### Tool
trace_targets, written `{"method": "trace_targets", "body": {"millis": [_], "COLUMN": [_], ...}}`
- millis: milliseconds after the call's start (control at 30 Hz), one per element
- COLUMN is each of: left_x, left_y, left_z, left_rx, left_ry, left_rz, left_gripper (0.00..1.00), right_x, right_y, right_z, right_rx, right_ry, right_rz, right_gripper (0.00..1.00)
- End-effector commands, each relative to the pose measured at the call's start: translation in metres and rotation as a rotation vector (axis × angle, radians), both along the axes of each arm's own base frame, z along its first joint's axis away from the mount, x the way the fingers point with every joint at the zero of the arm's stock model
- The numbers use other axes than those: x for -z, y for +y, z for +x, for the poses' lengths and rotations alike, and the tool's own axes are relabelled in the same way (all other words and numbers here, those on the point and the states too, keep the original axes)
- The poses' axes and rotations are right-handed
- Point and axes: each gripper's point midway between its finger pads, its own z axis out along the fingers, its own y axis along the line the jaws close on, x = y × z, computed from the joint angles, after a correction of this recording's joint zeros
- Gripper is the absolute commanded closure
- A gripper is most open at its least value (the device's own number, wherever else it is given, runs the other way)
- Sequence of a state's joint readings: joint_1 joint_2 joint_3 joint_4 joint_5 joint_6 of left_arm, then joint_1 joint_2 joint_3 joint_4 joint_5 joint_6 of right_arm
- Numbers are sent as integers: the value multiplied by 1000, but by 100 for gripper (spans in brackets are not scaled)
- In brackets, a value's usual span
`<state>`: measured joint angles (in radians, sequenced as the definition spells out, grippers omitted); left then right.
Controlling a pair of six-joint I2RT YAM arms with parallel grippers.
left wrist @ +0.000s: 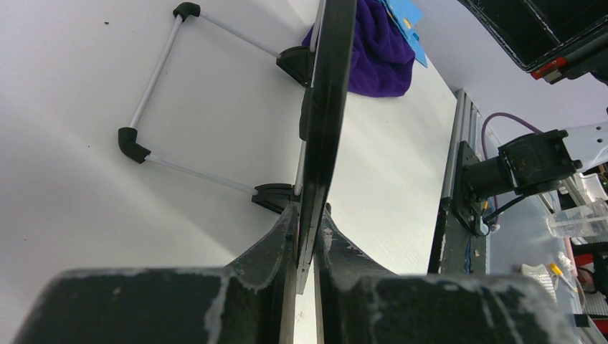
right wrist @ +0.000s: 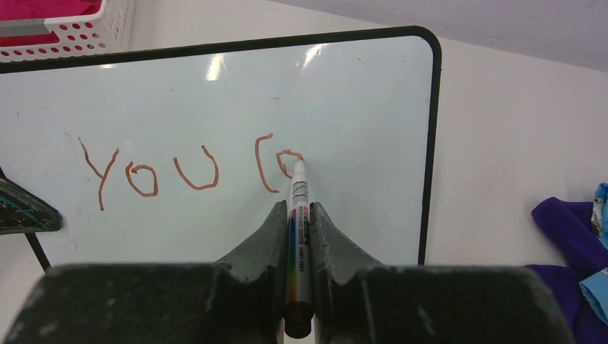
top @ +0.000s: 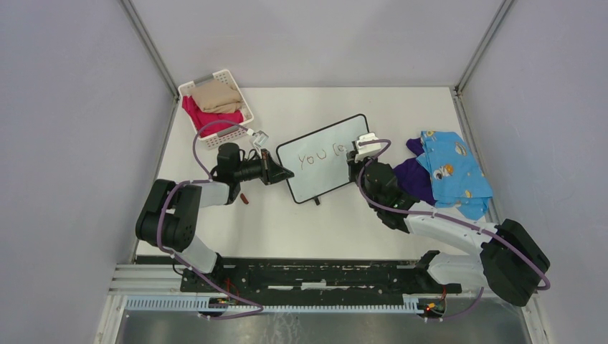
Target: Write a sentence on the whiteboard
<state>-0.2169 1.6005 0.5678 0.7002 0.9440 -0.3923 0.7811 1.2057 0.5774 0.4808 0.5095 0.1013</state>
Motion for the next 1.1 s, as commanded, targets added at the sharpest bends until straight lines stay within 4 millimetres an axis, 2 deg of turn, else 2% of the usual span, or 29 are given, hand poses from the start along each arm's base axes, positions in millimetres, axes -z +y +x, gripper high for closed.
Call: {"method": "trace_targets", "body": {"millis": [0,333,667,933,1067], "left_x": [29,29,30,30,29], "left_y": [7,7,7,7,7], "left_z": [-1,-1,-1,-1,-1], "left_rx": [-49,-50,-50,-51,-50], "left_ry": [76,77,79,80,76], "left_rz": [81,82,86,87,86], "left_gripper": [98,98,98,98,98], "right_x": [-1,4,-42,-53,-50], "right_y": [-5,-12,-11,-6,-4], "right_z": [1,-2,0,11,15], "right_rx": [20,44,34,29,26], "right_ry": [-1,7,-71,-85,-76], "right_rz": [12,3,69,80,75], "right_gripper": [100,100,100,100,100]}}
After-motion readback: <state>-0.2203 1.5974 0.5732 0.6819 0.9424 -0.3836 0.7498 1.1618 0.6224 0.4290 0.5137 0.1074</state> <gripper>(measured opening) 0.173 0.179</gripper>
